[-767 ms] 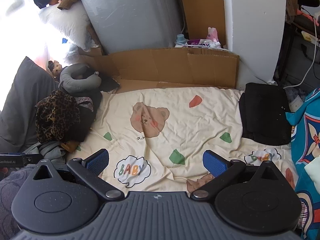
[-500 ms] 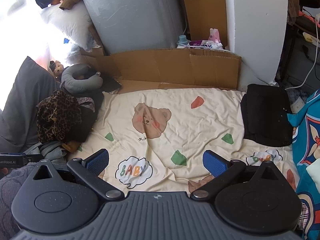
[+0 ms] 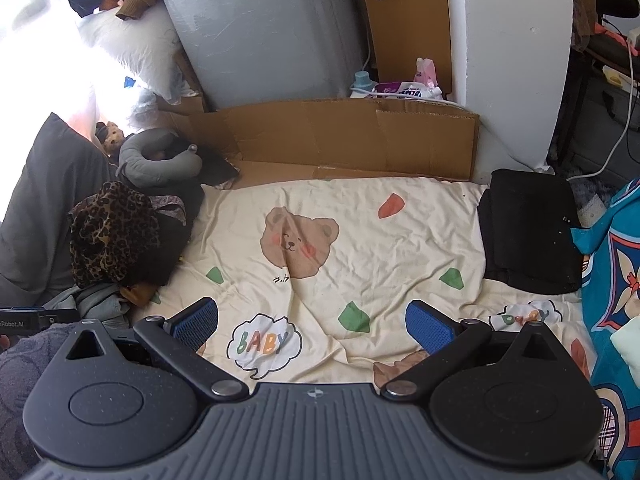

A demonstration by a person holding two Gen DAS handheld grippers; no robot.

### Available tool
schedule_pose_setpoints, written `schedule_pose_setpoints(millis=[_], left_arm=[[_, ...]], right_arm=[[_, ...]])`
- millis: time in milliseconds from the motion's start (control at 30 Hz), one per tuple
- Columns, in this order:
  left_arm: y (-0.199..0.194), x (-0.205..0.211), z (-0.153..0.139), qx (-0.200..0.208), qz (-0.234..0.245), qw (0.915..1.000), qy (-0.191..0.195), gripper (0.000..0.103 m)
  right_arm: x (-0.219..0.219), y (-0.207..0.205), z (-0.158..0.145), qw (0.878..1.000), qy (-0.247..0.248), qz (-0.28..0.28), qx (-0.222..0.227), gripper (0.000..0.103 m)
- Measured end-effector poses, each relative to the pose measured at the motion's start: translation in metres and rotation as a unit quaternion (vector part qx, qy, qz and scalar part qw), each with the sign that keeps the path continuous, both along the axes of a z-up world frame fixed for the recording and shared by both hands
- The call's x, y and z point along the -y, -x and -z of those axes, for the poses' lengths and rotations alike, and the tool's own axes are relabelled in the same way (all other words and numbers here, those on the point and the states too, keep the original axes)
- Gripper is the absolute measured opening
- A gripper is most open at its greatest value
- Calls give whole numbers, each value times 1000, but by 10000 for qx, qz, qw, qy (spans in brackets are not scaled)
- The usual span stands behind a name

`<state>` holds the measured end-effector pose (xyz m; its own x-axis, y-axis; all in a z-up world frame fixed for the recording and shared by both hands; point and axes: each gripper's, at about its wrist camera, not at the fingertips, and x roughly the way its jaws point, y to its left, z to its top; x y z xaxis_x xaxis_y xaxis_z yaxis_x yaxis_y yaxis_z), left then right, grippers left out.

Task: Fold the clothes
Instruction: 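Move both grippers toward the clothes pile beside the bed sheet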

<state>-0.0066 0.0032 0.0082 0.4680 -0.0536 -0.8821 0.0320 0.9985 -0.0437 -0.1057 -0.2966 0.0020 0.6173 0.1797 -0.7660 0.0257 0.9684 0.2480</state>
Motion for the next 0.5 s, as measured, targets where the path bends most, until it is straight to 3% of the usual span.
schedule_pose_setpoints(millis=[500], left_arm=[[-5,-5,-5,83,66,9999,-52,103]], right_arm=[[1,4,-4,9999,18,5,121,103]])
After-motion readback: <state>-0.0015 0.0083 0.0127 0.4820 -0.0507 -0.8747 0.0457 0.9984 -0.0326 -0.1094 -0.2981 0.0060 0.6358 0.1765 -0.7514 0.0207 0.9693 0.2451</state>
